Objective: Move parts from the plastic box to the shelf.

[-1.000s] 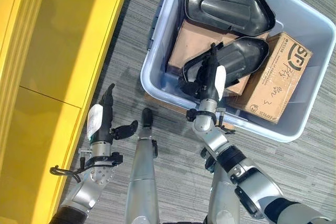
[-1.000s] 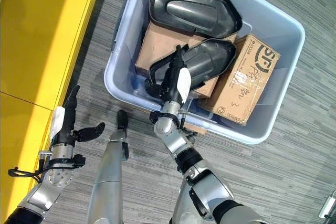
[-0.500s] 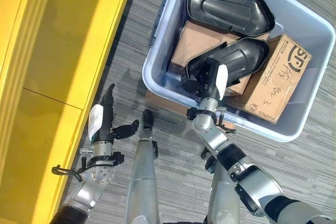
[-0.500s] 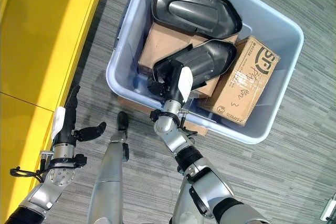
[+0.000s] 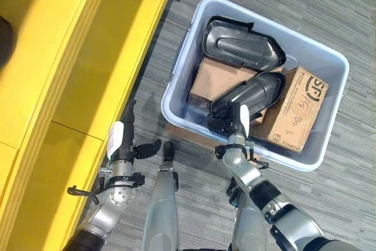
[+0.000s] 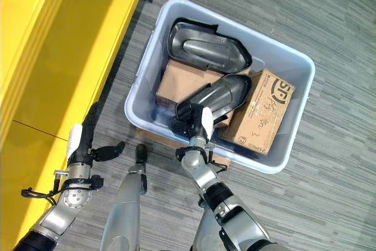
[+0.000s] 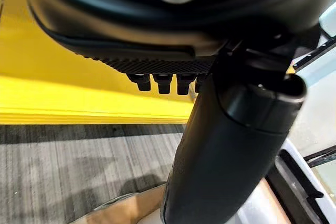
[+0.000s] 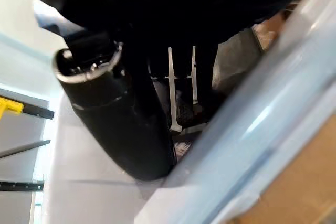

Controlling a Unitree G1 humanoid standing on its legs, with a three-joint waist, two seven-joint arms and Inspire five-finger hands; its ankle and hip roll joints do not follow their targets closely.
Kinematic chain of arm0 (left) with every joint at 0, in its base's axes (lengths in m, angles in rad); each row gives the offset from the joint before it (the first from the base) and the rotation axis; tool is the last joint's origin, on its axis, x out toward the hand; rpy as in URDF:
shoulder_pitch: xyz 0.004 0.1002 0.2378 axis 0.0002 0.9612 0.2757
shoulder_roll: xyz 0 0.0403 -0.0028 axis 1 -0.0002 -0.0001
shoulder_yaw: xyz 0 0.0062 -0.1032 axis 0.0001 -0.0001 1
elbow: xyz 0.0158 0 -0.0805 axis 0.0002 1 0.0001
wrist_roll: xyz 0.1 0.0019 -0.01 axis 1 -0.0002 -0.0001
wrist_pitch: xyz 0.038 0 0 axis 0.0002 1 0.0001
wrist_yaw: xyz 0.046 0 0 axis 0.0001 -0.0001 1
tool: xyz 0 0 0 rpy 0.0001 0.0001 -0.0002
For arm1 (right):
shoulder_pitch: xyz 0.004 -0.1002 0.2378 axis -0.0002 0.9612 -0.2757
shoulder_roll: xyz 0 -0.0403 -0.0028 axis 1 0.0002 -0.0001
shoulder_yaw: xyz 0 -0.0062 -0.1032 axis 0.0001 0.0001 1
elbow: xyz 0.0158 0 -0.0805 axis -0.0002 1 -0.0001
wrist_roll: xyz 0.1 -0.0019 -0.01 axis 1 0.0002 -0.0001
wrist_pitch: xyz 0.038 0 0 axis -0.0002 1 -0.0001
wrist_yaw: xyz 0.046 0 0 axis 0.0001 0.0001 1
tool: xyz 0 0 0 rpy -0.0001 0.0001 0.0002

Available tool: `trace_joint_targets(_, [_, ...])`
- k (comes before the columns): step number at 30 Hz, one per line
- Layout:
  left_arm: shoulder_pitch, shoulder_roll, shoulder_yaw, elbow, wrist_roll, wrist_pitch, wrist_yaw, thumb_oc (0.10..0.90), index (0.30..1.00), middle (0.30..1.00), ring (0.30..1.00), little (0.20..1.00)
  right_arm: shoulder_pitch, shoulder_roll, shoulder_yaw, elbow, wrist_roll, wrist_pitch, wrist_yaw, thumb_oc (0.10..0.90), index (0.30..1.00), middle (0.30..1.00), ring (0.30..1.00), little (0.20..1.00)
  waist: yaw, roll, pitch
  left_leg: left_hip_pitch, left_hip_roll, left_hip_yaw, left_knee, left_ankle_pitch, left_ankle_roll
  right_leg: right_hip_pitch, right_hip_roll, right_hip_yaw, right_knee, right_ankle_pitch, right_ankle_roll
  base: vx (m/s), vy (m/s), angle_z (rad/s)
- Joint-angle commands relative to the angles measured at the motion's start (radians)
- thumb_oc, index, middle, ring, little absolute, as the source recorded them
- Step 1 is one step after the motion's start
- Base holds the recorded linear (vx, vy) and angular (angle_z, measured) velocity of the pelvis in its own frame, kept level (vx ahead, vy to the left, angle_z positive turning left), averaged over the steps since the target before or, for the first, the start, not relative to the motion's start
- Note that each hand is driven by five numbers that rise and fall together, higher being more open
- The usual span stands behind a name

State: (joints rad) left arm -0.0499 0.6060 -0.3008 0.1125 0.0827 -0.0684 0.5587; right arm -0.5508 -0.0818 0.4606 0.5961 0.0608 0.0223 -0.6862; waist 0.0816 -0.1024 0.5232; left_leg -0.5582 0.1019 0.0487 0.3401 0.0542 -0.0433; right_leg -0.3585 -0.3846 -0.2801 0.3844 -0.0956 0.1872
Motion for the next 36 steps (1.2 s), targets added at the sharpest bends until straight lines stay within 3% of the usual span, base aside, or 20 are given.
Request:
trace_joint_targets(1, [-0.019, 0.001, 0.036, -0.080, 0.004, -0.044, 0.007, 0.900, 1.000, 1.000, 1.000, 1.000, 0.026, -0.062, -0.026, -0.110, -0.047, -0.030, 0.025, 0.400, 0.300, 0.300, 0.300, 0.300, -0.013, 0.009, -0.003, 0.104, -0.006, 0.055, -0.006, -0.138, 0.047, -0.008, 0.025, 0.009, -0.135, 0.190, -0.020, -0.05, -0.034, -0.06])
trace_joint_targets(11, [0.035, -0.013, 0.107, -0.064, 0.002, -0.037, -0.064, 0.900, 1.000, 1.000, 1.000, 1.000, 0.181, -0.217, -0.110, -0.382, -0.109, -0.032, 0.163, 0.400, 0.300, 0.300, 0.300, 0.300, -0.044, -0.002, -0.003, 0.286, 0.007, 0.073, -0.077, -0.117, 0.032, 0.128, 0.034, 0.013, -0.159, 0.174, -0.015, 0.03, -0.041, -0.11])
trace_joint_targets(24, [0.214, -0.061, 0.245, -0.078, -0.013, -0.038, -0.172, 0.900, 1.000, 1.000, 1.000, 1.000, 0.444, -0.356, -0.317, -0.675, -0.069, -0.061, 0.328, 0.400, 0.300, 0.300, 0.300, 0.300, -0.081, 0.011, -0.183, 0.412, 0.023, 0.086, -0.227, -0.052, 0.002, 0.221, 0.078, 0.008, -0.254, 0.165, -0.009, 0.06, -0.064, -0.04])
trace_joint_targets(34, [0.279, -0.101, 0.260, -0.083, -0.024, -0.034, -0.216, 0.900, 1.000, 1.000, 1.000, 1.000, 0.513, -0.343, -0.368, -0.684, -0.027, -0.049, 0.341, 0.400, 0.300, 0.300, 0.300, 0.300, -0.087, 0.036, -0.234, 0.457, 0.035, 0.098, -0.262, -0.044, -0.006, 0.252, 0.089, 0.006, -0.268, 0.151, -0.010, 0.05, -0.027, -0.02])
trace_joint_targets(35, [0.281, -0.106, 0.258, -0.082, -0.019, -0.031, -0.217, 0.900, 1.000, 1.000, 1.000, 1.000, 0.510, -0.342, -0.367, -0.682, -0.038, -0.046, 0.341, 0.516, 0.462, 0.462, 0.462, 0.462, -0.086, 0.038, -0.236, 0.462, 0.036, 0.098, -0.262, -0.046, -0.005, 0.252, 0.090, 0.009, -0.266, 0.149, -0.011, 0.05, -0.013, -0.02])
trace_joint_targets(36, [0.279, -0.109, 0.257, -0.079, -0.018, -0.029, -0.215, 0.900, 1.000, 1.000, 1.000, 1.000, 0.505, -0.340, -0.365, -0.680, -0.039, -0.045, 0.338, 0.576, 0.547, 0.547, 0.547, 0.547, -0.086, 0.040, -0.236, 0.463, 0.035, 0.098, -0.262, -0.047, -0.004, 0.253, 0.090, 0.009, -0.265, 0.149, -0.010, 0.04, -0.005, -0.03])
